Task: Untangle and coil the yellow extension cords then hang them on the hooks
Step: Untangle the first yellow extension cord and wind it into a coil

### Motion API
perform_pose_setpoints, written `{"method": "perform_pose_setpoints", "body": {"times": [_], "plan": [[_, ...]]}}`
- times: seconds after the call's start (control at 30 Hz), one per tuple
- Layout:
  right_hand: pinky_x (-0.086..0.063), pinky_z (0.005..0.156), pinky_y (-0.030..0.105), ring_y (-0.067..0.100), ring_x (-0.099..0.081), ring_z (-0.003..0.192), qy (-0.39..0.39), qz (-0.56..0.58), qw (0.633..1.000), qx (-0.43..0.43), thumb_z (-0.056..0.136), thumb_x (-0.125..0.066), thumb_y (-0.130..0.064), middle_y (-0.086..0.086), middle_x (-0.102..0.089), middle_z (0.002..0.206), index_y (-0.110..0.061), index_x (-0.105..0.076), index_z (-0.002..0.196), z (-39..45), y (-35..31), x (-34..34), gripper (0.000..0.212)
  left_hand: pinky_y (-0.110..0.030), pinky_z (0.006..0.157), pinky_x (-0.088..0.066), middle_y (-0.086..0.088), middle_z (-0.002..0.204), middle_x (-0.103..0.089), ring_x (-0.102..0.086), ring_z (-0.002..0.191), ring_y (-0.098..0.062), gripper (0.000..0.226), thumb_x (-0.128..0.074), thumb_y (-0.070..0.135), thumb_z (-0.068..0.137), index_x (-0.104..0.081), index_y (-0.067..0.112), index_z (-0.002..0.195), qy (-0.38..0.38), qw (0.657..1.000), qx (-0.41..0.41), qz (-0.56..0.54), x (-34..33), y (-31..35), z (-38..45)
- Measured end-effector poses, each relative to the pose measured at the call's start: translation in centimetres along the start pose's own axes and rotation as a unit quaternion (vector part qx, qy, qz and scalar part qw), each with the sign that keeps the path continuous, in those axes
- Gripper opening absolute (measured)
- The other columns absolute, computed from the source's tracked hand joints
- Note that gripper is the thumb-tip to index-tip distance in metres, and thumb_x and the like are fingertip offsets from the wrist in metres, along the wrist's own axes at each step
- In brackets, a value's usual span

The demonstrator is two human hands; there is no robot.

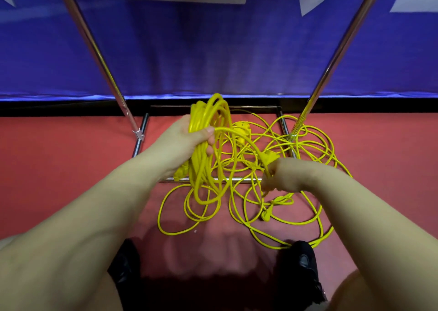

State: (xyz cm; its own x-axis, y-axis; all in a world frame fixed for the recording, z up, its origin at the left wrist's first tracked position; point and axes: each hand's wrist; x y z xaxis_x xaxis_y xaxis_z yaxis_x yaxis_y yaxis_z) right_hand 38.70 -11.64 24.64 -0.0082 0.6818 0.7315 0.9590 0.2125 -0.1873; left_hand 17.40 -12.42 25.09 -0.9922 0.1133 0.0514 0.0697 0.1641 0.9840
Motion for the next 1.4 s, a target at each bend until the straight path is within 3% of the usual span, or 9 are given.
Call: {"method": "perform_pose_setpoints", "body": {"times": [0.2,0.5,0.67,0.87,1.0,1.1,1.23,1.27,1.4], "plan": [[-0.052,0.065,0.029,0.017,-0.063,0.064,0.016,0.315,0.949,0.029,0.093,-0.054,-0.017,0.013,-0.071,0.079,-0.002,-0.061,0.091,0.3,-0.2,0.0,0.016,-0.025,0.05,-0.05,0.002,0.066,-0.058,-0.059,0.05,-0.004,0.015,-0.048,0.008,0.094,-0.051,0.017,0.083,0.094,0.995,-0.008,-0.031,1.2,0.1,0.6],[-0.056,0.048,0.026,0.016,-0.07,0.057,0.024,0.806,0.588,0.072,0.097,-0.041,-0.025,0.004,-0.066,0.056,-0.014,-0.055,0.078,-2.3,-2.1,3.6,0.026,-0.022,0.045,-0.052,-0.004,0.067,-0.059,-0.062,0.049,-0.008,0.012,-0.058,0.008,0.089,-0.057,0.012,0.077,0.047,0.994,0.074,-0.06,0.1,-0.7,-0.3],[-0.056,0.047,0.026,0.016,-0.069,0.053,0.035,0.846,0.53,0.041,0.098,-0.041,-0.022,0.004,-0.067,0.056,-0.011,-0.052,0.079,-2.0,-2.6,3.4,0.024,-0.036,0.084,-0.054,-0.015,0.104,-0.068,-0.067,0.095,-0.024,0.01,-0.051,0.005,0.092,-0.057,0.013,0.094,-0.02,0.996,0.055,-0.074,-1.0,-0.5,-0.6],[-0.056,0.047,0.027,0.015,-0.069,0.052,0.034,0.897,0.438,0.046,0.098,-0.042,-0.017,0.006,-0.068,0.059,-0.002,-0.055,0.081,-1.7,-2.1,3.6,0.026,-0.044,0.086,-0.054,-0.02,0.11,-0.066,-0.066,0.1,-0.026,0.027,-0.053,0.007,0.091,-0.052,-0.001,0.116,-0.043,0.998,0.038,-0.022,-1.3,-0.3,-0.9],[-0.057,0.051,0.033,0.023,-0.07,0.056,0.043,0.911,0.407,0.057,0.099,-0.039,-0.018,0.014,-0.07,0.066,0.001,-0.052,0.093,-1.2,-2.2,3.3,0.024,-0.032,0.068,-0.058,-0.002,0.081,-0.073,-0.07,0.075,-0.014,0.013,-0.051,0.001,0.09,-0.057,0.009,0.099,-0.104,0.992,0.045,-0.046,-1.9,-0.1,-1.4],[-0.058,0.06,0.033,0.021,-0.072,0.065,0.052,0.872,0.481,0.074,0.097,-0.04,-0.036,0.01,-0.072,0.074,-0.005,-0.053,0.089,-1.2,-2.3,3.2,0.035,-0.032,0.059,-0.058,0.001,0.067,-0.071,-0.069,0.062,-0.012,0.016,-0.05,-0.003,0.09,-0.056,0.012,0.09,-0.075,0.993,0.058,-0.07,-2.3,-0.2,-1.6],[-0.051,0.071,0.03,0.016,-0.066,0.077,0.115,0.479,0.866,0.084,0.083,-0.062,-0.045,0.005,-0.072,0.089,-0.016,-0.062,0.091,-1.7,-3.7,0.9,0.03,-0.033,0.059,-0.057,0.0,0.064,-0.069,-0.067,0.061,-0.012,0.019,-0.049,-0.003,0.09,-0.06,0.01,0.083,-0.018,0.994,0.043,-0.097,-2.1,0.2,-1.2],[-0.049,0.069,0.029,0.015,-0.062,0.073,0.126,0.364,0.917,0.104,0.08,-0.067,-0.041,0.007,-0.071,0.085,-0.016,-0.061,0.09,-1.5,-4.2,0.0,0.028,-0.033,0.057,-0.057,0.0,0.062,-0.068,-0.067,0.059,-0.012,0.019,-0.049,-0.003,0.09,-0.061,0.007,0.08,-0.002,0.992,0.046,-0.114,-2.0,0.3,-1.1],[-0.044,0.07,0.03,0.015,-0.053,0.07,0.16,0.266,0.94,0.14,0.078,-0.073,-0.032,0.001,-0.06,0.08,-0.02,-0.05,0.09,-0.3,-4.7,-1.9,0.028,-0.034,0.052,-0.057,-0.001,0.057,-0.067,-0.067,0.056,-0.012,0.013,-0.048,-0.001,0.091,-0.058,0.003,0.084,0.049,0.983,0.067,-0.164,-1.6,0.7,-0.7]]}}
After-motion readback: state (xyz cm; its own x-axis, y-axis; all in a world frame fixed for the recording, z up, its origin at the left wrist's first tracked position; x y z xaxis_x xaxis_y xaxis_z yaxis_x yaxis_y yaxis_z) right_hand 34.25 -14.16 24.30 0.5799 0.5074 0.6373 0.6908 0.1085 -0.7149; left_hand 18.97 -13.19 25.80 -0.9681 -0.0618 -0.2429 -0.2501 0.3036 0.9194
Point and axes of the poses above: each hand's wrist, its own z-axis towards the middle knuckle, its own x-axis out of the back of the hand, y = z × x
